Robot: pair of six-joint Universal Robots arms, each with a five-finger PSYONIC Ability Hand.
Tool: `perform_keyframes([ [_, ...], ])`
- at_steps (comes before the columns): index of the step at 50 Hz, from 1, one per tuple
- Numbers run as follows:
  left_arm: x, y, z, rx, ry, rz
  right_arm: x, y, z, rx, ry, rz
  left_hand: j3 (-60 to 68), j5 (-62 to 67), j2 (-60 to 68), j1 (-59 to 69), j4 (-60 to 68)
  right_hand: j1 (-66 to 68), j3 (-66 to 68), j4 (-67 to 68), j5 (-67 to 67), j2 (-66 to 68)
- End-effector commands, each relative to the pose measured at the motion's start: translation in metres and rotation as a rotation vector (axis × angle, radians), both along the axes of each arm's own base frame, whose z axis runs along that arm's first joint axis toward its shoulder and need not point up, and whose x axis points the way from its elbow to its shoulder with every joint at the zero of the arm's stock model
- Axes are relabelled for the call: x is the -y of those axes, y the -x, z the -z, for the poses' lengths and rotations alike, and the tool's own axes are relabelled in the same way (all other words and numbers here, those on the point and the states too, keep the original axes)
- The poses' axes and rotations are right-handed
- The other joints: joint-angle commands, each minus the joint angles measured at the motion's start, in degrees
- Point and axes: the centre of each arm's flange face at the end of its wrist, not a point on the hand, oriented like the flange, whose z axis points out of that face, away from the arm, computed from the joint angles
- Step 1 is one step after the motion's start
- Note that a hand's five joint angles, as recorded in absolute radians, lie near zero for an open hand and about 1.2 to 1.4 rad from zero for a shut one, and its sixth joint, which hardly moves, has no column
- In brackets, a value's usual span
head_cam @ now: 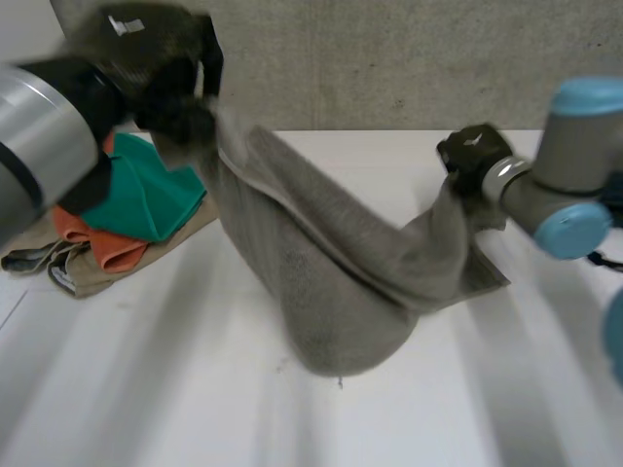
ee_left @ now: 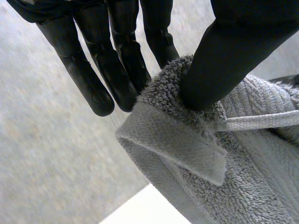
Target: Fold the laundry.
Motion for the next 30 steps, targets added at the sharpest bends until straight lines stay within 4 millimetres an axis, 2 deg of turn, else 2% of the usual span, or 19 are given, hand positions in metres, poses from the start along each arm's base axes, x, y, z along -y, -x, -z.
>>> perform_keyframes([
  [1,0.02,0.011,0.043,0.054,-0.102,-0.02,0.02,-0.023,0.059,-0.074,0.1,0.016,11.72,13.92,11.32,13.7,11.18,-6.06,-9.18,-9.64,-8.38,-8.64],
  [3,0.023,0.012,0.046,0.058,-0.111,-0.03,0.025,-0.023,0.055,-0.061,0.148,0.048,11.72,13.92,11.32,13.7,11.18,-38.13,-41.25,-41.71,-40.45,-40.71],
  [4,0.026,0.012,0.047,0.06,-0.113,-0.036,0.03,-0.021,0.045,-0.037,0.194,0.093,11.72,13.92,11.32,13.7,11.18,-54.96,-58.08,-58.54,-57.27,-57.54],
  [6,0.027,0.013,0.046,0.057,-0.109,-0.039,0.034,-0.017,0.029,0.0,0.233,0.137,11.72,13.92,11.32,13.7,11.18,-54.96,-58.08,-58.54,-57.27,-57.54],
  [7,0.028,0.012,0.043,0.052,-0.102,-0.043,0.035,-0.013,0.011,0.043,0.264,0.172,11.72,13.92,11.32,13.7,11.18,-54.96,-58.08,-58.54,-57.27,-57.54],
  [10,0.03,0.012,0.038,0.043,-0.088,-0.046,0.03,-0.007,-0.015,0.108,0.266,0.192,11.72,13.92,11.32,13.7,11.18,-54.96,-58.08,-58.54,-57.27,-57.54],
  [12,0.031,0.011,0.032,0.034,-0.072,-0.049,0.02,0.001,-0.034,0.158,0.24,0.193,11.72,13.92,11.32,13.7,11.18,-54.96,-58.08,-58.54,-57.27,-57.54],
  [14,0.033,0.01,0.027,0.024,-0.058,-0.052,0.01,0.006,-0.042,0.175,0.201,0.186,11.72,13.92,11.32,13.7,11.18,-54.96,-58.08,-58.54,-57.27,-57.54],
  [16,0.031,0.011,0.018,0.006,-0.035,-0.046,-0.01,0.013,-0.047,0.17,0.121,0.168,11.72,13.92,11.32,13.7,11.18,-54.96,-58.08,-58.54,-57.27,-57.54],
  [20,0.029,0.014,0.008,-0.018,-0.009,-0.035,-0.048,0.027,-0.038,0.107,-0.056,0.152,11.72,13.92,11.32,13.7,11.18,-54.96,-58.08,-58.54,-57.27,-57.54],
  [21,0.026,0.017,0.004,-0.028,-0.001,-0.026,-0.064,0.033,-0.03,0.085,-0.137,0.154,11.72,13.92,11.32,13.7,11.18,-54.96,-58.08,-58.54,-57.27,-57.54],
  [24,0.023,0.02,-0.002,-0.039,0.014,-0.013,-0.083,0.04,-0.015,0.059,-0.247,0.156,11.72,13.92,11.32,13.7,11.18,-54.96,-58.08,-58.54,-57.27,-57.54],
  [25,0.021,0.021,-0.007,-0.046,0.024,-0.005,-0.094,0.042,-0.005,0.051,-0.312,0.152,11.72,13.92,11.32,13.7,11.18,-54.96,-58.08,-58.54,-57.27,-57.54],
  [30,0.011,0.029,-0.023,-0.08,0.058,0.027,-0.111,0.039,0.026,0.134,-0.423,0.137,11.72,13.92,11.32,13.7,11.18,-54.96,-58.08,-58.54,-57.27,-57.54],
])
